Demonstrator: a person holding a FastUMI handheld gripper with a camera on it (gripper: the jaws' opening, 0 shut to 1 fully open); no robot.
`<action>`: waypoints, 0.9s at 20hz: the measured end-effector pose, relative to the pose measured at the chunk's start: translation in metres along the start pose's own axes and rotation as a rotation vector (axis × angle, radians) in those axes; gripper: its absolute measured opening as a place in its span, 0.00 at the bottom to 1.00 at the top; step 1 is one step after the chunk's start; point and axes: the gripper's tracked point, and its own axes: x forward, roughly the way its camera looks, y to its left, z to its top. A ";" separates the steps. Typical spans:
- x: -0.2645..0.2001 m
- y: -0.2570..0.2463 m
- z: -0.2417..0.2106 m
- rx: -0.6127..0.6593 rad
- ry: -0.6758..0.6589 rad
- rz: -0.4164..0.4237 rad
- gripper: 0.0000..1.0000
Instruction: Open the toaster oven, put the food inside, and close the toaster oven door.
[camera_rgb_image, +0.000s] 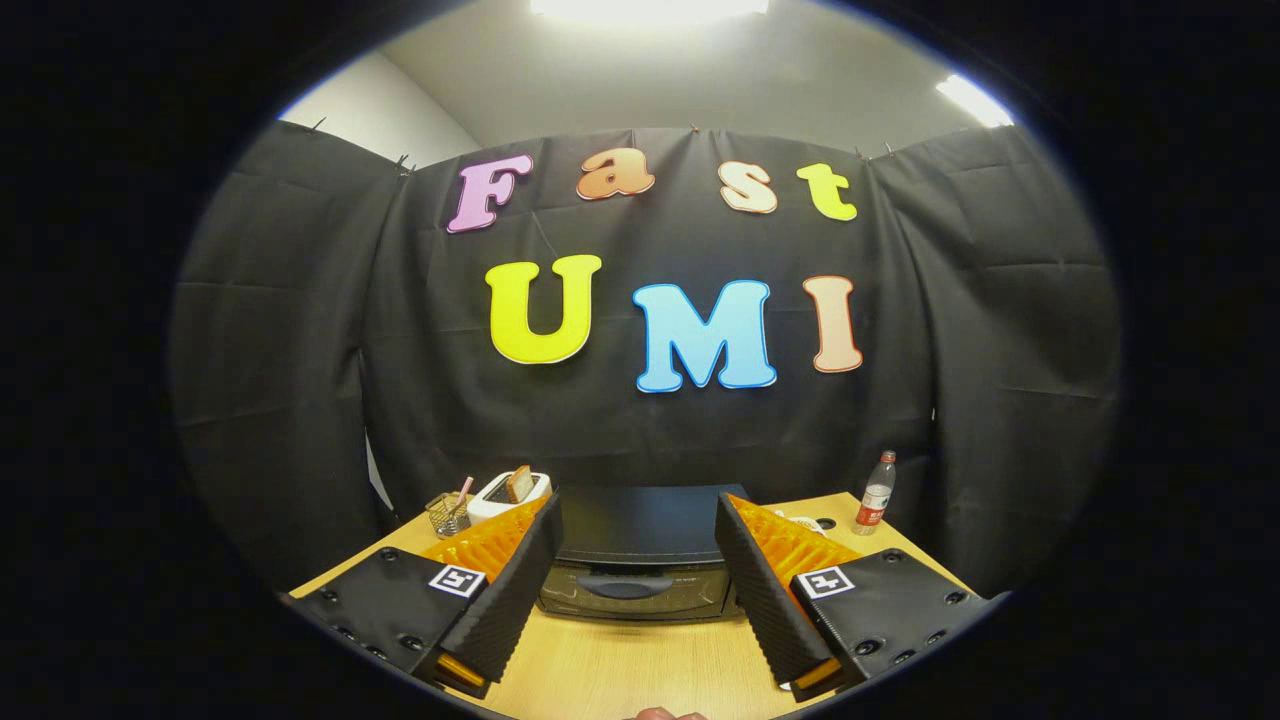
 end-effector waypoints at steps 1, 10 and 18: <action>0.002 0.001 -0.001 -0.002 0.003 0.003 0.97; 0.020 0.004 -0.003 -0.008 0.008 0.012 0.97; 0.049 0.003 -0.015 -0.030 0.040 -0.003 0.97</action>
